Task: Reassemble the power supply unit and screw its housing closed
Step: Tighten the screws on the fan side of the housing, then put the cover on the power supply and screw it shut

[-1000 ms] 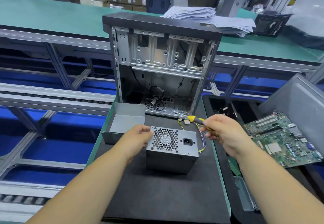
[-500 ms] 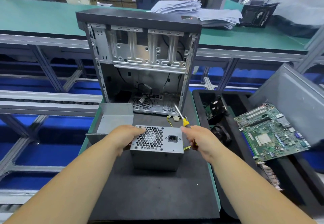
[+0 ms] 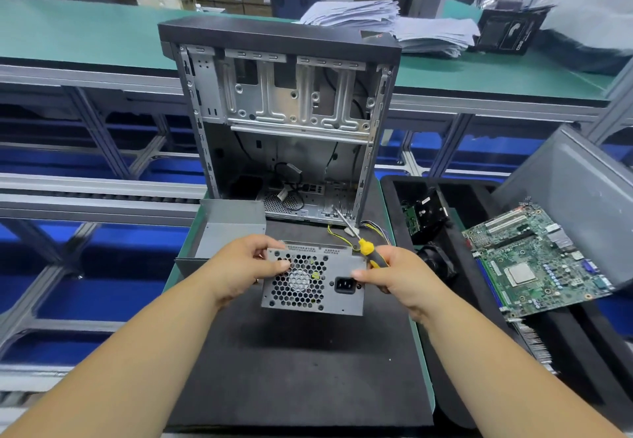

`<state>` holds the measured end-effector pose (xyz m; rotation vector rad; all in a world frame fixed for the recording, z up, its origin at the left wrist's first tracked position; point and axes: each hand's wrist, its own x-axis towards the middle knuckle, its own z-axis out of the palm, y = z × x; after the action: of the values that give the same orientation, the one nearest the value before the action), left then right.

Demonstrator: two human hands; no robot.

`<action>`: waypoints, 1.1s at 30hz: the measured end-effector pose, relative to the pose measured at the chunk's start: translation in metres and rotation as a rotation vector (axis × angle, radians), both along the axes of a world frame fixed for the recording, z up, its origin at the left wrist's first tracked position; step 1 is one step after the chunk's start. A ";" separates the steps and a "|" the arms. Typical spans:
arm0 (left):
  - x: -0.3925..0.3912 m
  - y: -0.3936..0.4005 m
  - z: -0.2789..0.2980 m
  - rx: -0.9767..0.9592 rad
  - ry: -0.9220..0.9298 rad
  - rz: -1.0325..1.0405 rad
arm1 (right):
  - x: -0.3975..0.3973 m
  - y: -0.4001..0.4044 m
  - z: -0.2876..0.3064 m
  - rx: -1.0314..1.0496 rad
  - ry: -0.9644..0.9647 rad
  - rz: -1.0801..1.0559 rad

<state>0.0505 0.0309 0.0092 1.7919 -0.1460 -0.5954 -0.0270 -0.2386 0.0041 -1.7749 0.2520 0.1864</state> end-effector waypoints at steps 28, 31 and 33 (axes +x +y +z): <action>-0.042 0.015 -0.014 0.406 -0.216 -0.399 | -0.035 0.033 -0.014 0.070 0.026 -0.015; -0.037 -0.002 0.007 0.180 -0.224 -0.172 | -0.030 0.033 -0.008 0.093 -0.045 0.049; -0.042 -0.024 0.014 0.004 -0.150 -0.088 | -0.026 0.034 -0.003 0.104 -0.079 0.069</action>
<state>0.0084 0.0071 0.0234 1.8412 -0.3280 -0.5239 -0.0529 -0.2050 0.0010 -1.6846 0.1223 0.1748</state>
